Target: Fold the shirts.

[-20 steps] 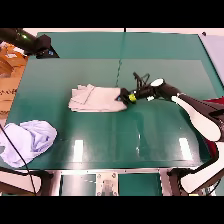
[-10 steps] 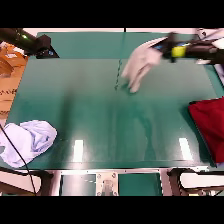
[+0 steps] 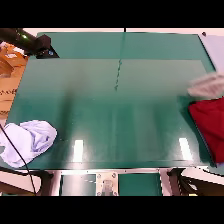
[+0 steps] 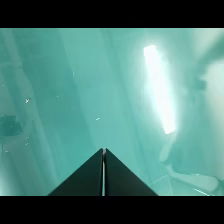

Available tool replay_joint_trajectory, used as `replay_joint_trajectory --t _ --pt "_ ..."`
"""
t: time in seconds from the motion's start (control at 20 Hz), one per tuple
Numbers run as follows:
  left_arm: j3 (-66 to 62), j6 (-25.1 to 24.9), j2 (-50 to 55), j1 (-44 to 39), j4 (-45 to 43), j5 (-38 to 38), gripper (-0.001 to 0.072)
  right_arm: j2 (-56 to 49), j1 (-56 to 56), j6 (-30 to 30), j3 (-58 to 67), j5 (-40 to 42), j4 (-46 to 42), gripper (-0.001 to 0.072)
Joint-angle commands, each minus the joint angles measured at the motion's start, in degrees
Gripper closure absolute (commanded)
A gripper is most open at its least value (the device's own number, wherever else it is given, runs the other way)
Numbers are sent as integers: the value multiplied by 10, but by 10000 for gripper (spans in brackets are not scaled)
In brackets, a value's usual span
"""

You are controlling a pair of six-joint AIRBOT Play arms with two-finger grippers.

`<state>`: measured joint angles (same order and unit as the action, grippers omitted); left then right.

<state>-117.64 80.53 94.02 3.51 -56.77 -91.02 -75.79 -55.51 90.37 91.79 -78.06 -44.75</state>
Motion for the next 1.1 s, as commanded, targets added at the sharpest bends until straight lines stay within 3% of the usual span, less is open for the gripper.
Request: replay_joint_trajectory --t 0.0,0.25,0.5,0.7,0.75,0.8,0.85,1.0,1.05 --pt "-1 0 0 0 0 1 688 14 -114 6 -3 -81 -113 702" --pt "-1 0 0 0 2 -1 688 74 -153 28 -83 -103 -200 703" --pt "-1 0 0 0 1 -9 688 108 -154 87 -198 -142 -340 702" --pt "-1 -2 0 0 1 -16 688 106 -154 93 -293 -119 -475 700" --pt "0 -6 0 0 1 -16 688 105 -154 93 -310 -91 -490 523" --pt "0 -7 0 0 1 -16 688 101 -154 93 -319 -83 -489 107" --pt "5 -8 0 0 2 -14 688 98 -153 93 -319 -85 -489 2" --pt "15 -16 0 0 1 -13 688 98 -146 102 -265 -100 -414 3" --pt "15 -16 -1 0 2 -5 689 98 -139 112 -235 -98 -358 68"
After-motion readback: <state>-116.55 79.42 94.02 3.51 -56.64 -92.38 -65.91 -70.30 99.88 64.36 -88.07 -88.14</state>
